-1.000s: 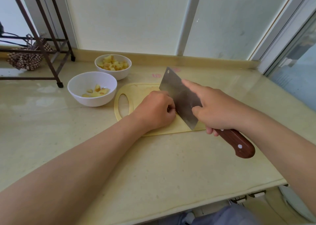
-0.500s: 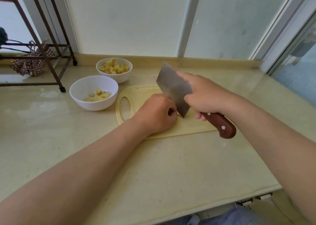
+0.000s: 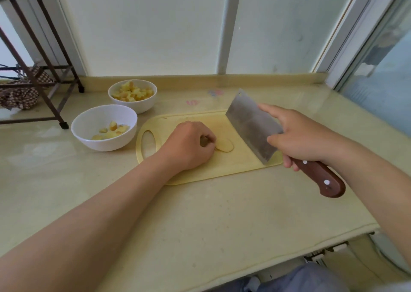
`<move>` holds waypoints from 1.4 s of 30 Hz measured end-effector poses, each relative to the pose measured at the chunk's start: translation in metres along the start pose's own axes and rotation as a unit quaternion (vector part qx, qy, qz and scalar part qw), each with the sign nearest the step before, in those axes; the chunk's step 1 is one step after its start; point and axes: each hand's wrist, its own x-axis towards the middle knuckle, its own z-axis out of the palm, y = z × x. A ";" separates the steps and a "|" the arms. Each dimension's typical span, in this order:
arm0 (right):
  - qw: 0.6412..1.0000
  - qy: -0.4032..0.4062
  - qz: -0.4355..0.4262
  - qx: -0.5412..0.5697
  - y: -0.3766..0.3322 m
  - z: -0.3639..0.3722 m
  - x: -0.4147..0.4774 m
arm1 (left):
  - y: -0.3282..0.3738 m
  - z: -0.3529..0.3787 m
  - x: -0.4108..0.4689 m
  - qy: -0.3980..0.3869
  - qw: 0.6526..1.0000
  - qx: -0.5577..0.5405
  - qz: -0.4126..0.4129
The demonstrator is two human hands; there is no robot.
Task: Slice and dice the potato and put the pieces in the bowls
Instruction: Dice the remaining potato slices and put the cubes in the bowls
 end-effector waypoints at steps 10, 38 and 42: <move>0.999 -0.024 -0.022 -0.007 -0.006 0.010 0.003 | 0.000 0.002 -0.002 -0.032 0.999 -0.002 0.027; 0.995 -0.031 -0.049 -0.076 -0.007 0.002 0.010 | 0.018 0.009 -0.007 -0.041 0.994 0.071 0.066; 0.997 -0.025 -0.047 -0.059 -0.008 0.010 0.006 | 0.022 0.013 -0.008 -0.026 0.996 0.067 0.058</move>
